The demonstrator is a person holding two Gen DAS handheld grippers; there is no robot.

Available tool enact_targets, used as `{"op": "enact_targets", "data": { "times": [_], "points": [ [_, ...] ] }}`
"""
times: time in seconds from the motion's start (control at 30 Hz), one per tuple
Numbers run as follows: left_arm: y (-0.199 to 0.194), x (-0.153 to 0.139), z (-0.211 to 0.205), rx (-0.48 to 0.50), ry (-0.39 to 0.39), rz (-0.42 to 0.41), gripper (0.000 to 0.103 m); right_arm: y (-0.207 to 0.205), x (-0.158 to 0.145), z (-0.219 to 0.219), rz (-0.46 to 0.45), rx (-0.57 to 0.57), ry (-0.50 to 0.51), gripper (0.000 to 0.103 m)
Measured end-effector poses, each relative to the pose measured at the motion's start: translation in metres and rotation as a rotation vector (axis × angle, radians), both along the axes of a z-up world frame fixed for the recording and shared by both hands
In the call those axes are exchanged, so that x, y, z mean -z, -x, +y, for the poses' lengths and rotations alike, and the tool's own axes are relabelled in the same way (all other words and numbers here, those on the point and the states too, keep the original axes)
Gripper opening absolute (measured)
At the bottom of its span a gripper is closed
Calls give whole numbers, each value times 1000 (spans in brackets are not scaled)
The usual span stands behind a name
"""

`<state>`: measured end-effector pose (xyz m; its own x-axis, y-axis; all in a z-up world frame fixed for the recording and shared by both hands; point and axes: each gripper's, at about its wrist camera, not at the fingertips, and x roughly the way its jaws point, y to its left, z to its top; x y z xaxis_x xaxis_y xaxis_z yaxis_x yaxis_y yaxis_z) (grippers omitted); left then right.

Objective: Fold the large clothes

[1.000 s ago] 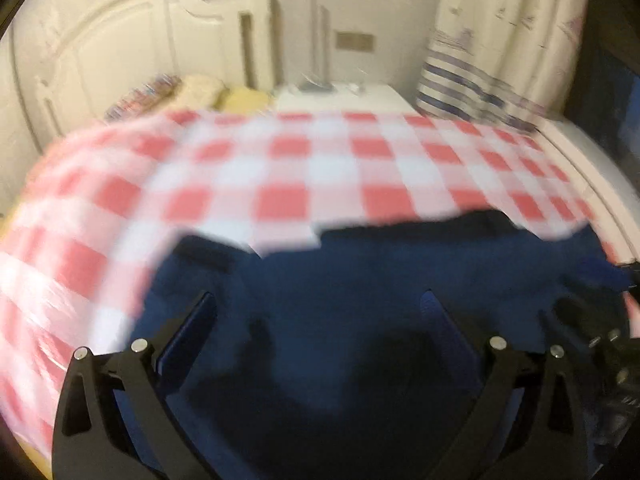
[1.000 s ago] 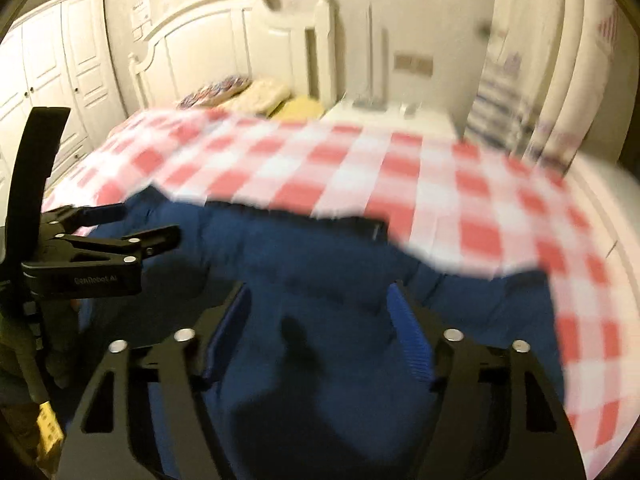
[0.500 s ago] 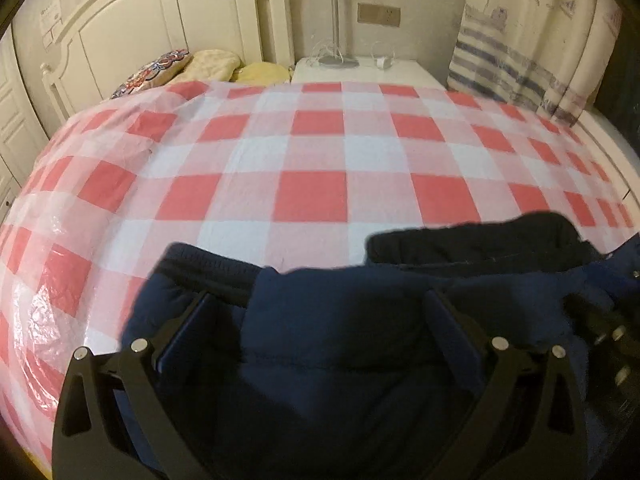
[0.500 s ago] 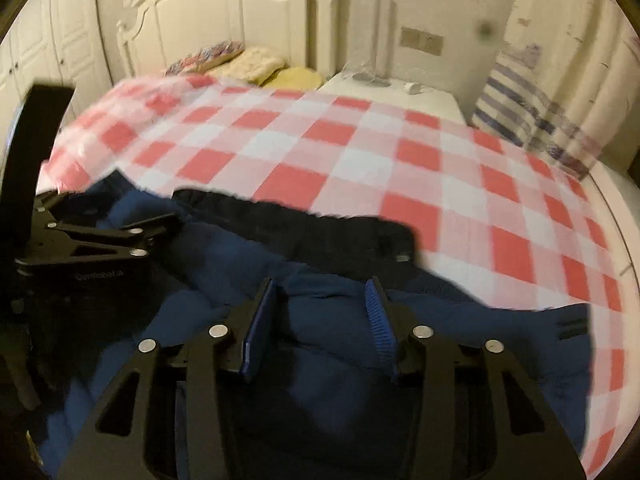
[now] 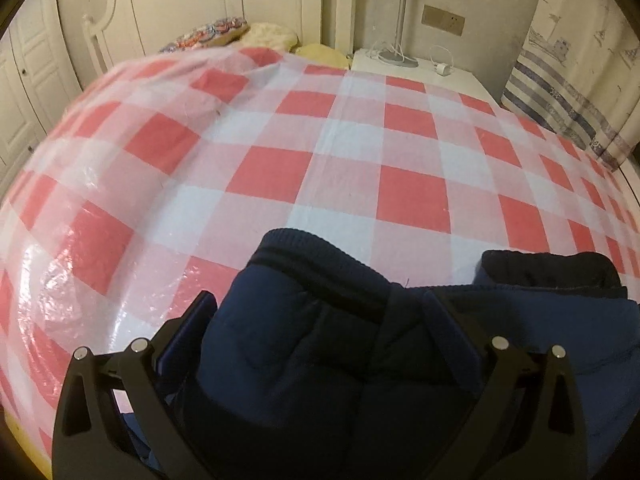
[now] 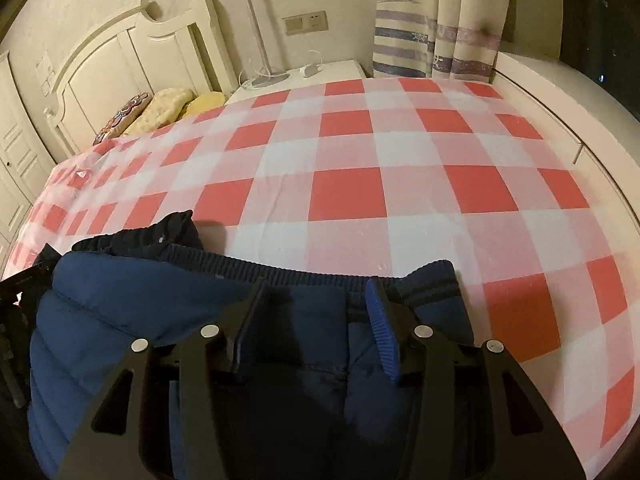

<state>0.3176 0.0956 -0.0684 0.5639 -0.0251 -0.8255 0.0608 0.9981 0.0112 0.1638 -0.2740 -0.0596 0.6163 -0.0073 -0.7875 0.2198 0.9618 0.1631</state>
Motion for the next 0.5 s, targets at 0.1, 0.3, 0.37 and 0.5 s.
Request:
{"op": "enact_targets", "data": {
  "times": [0.1, 0.3, 0.37, 0.5],
  "points": [
    [4, -3, 0, -1, -8, -28, 101, 6, 1, -9, -29, 5, -52, 45],
    [5, -9, 2, 9, 13, -60, 100, 2, 1, -6, -25, 6, -61, 45],
    [16, -22, 0, 27, 6, -109, 100, 5, -8, -2, -17, 24, -36, 47],
    [58, -47, -16, 143, 13, -184, 101, 27, -45, 36, -102, -49, 7, 61]
  ]
}}
